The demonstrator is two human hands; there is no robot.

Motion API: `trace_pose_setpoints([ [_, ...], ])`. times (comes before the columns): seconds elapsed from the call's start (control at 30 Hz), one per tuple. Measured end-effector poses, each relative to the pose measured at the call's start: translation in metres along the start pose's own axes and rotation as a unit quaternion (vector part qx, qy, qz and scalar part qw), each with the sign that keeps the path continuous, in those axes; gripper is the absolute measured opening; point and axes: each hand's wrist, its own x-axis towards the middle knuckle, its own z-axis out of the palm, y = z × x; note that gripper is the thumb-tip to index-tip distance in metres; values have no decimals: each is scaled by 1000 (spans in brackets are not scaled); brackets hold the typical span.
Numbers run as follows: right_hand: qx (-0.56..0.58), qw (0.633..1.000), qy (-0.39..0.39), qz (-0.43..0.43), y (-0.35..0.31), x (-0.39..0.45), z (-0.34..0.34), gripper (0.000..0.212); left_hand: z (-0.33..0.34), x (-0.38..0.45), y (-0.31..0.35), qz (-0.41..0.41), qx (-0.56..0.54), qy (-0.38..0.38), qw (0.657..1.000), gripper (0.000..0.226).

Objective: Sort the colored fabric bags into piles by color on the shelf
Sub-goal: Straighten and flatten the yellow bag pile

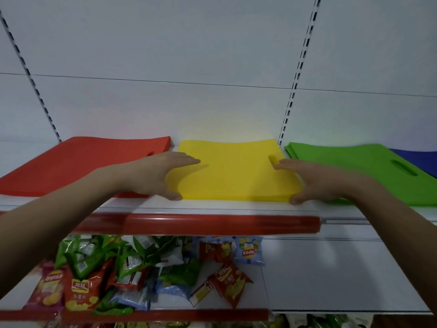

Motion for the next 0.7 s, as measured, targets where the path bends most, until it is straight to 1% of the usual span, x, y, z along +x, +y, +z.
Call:
trace_pose_setpoints([
  [0.13,7,1000,-16,0,0,-1,0,98,-2,-2,5,-12,-5,-22,1000,95],
  [0.23,47,999,-24,-8,-7,-1,-7,95,-9,-1,15,-49,-46,-61,996,92],
  [0.3,79,997,3,-9,-23,8,-13,87,-11,16,20,-84,-58,-40,994,82],
  [0.37,92,995,36,-19,-42,31,-11,77,-7,46,17,-126,-39,8,991,69],
  [0.43,109,991,66,-31,-62,67,-1,67,2,79,12,-172,-9,29,985,61],
  [0.5,94,991,86,-28,-75,105,11,59,15,105,7,-209,17,39,977,57],
  [0.57,59,995,86,-8,-82,139,21,55,27,120,3,-232,39,43,971,55],
  [0.7,-25,997,74,5,-93,178,31,53,40,130,1,-244,33,39,968,59],
])
